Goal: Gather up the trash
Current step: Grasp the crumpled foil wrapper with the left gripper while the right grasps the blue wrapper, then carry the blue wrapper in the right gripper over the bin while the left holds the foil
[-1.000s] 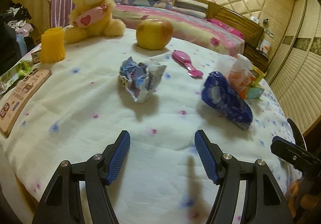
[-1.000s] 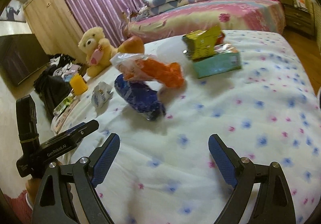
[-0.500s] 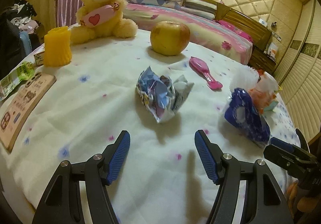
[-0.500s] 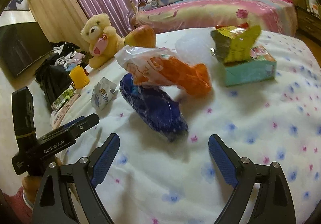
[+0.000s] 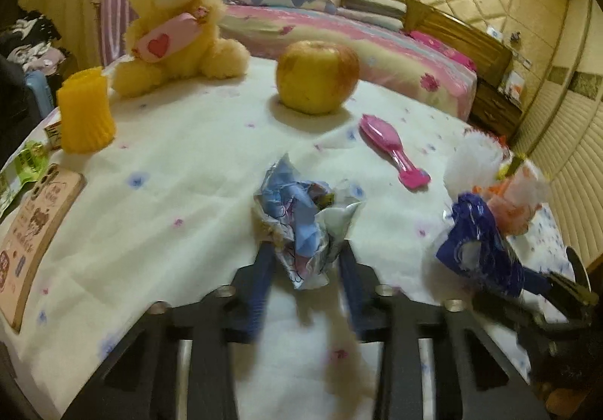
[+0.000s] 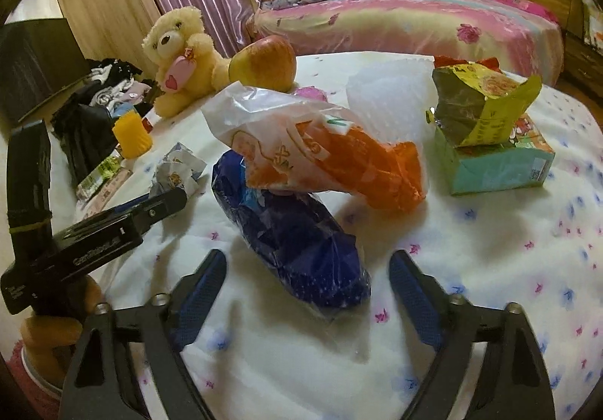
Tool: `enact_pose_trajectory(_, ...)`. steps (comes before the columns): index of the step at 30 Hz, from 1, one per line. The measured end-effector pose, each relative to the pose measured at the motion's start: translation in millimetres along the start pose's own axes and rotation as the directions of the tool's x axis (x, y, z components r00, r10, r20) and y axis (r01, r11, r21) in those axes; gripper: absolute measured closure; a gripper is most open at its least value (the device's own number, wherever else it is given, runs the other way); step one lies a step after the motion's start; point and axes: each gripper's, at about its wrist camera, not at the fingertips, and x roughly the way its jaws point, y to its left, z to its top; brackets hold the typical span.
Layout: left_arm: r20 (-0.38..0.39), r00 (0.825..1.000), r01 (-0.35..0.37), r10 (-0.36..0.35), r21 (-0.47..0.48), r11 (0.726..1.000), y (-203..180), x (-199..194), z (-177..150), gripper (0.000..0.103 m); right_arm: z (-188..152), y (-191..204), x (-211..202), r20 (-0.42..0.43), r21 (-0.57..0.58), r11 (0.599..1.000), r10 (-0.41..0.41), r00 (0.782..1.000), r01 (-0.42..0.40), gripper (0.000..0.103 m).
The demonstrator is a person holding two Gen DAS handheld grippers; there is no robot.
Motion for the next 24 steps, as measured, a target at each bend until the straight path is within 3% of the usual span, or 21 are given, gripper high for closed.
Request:
enact_pose_trajectory(3, 0.028, 1.000, 0.004, -0.005, 0.023, 1.000, -3, -8, -3, 0.078, -3, -2, -3, -0.001, 0.009, 1.000, 0.012, 1.000, -0.012, 0.061)
enact_pose_trajectory(5, 0.033, 0.999, 0.005, -0.006, 0.028, 1.000, -5, -13, -9, 0.079, -6, -4, -8, 0.004, 0.026, 0.999, 0.026, 1.000, -0.027, 0.065)
enact_pose_trajectory(16, 0.009, 0.998, 0.066, -0.066, 0.026, 0.997, -16, -41, -37, 0.079, -37, -6, -40, 0.031, 0.076, 0.990, 0.116, 0.993, -0.118, 0.067)
enact_pose_trajectory(24, 0.000, 0.992, 0.128, -0.128, 0.086, 0.988, -45, -60, -49, 0.079, -59, -22, -67, 0.068, 0.139, 0.986, 0.086, 0.994, -0.095, 0.068)
